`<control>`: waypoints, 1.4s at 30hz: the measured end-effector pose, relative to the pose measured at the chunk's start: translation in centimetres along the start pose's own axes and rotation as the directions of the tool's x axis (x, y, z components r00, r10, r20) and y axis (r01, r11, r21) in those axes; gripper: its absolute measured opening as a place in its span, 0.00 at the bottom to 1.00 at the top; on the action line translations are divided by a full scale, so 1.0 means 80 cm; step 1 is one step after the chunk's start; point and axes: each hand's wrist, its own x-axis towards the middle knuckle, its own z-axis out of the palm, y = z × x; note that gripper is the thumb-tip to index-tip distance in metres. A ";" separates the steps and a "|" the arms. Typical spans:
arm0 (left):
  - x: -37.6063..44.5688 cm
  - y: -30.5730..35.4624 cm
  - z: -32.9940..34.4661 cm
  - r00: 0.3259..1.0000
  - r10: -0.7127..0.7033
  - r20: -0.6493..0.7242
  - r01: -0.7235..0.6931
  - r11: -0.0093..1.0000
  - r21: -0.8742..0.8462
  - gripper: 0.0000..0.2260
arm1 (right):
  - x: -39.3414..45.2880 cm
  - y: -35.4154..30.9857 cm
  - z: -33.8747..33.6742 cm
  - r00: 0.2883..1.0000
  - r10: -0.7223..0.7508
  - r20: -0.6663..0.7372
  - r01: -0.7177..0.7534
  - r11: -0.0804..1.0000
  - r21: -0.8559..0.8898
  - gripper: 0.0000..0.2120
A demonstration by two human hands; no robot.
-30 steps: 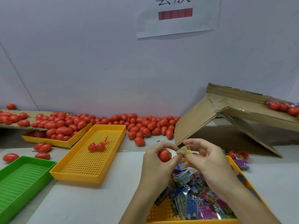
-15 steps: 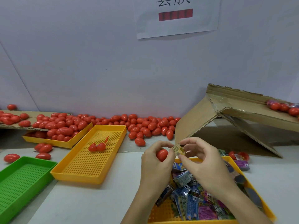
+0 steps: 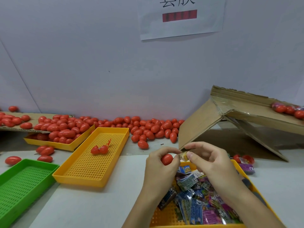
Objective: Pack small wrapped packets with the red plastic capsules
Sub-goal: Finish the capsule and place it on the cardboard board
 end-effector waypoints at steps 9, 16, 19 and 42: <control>-0.001 0.002 -0.001 0.991 0.133 -0.014 -0.133 0.991 0.013 0.13 | 0.006 0.004 0.001 0.981 0.195 0.016 -0.182 0.881 0.436 0.12; -0.004 0.006 -0.002 0.995 0.102 0.013 -0.102 0.994 -0.034 0.11 | 0.007 0.010 0.001 0.970 0.243 0.025 -0.221 0.830 0.513 0.11; -0.004 0.004 0.000 0.996 0.079 0.047 -0.078 0.997 -0.005 0.07 | 0.008 0.010 0.002 0.964 0.263 0.021 -0.231 0.802 0.551 0.10; -0.003 0.005 -0.009 0.956 -0.064 0.285 0.111 0.982 -0.152 0.05 | 0.000 -0.001 -0.008 0.986 -0.042 0.160 0.045 0.999 -0.013 0.10</control>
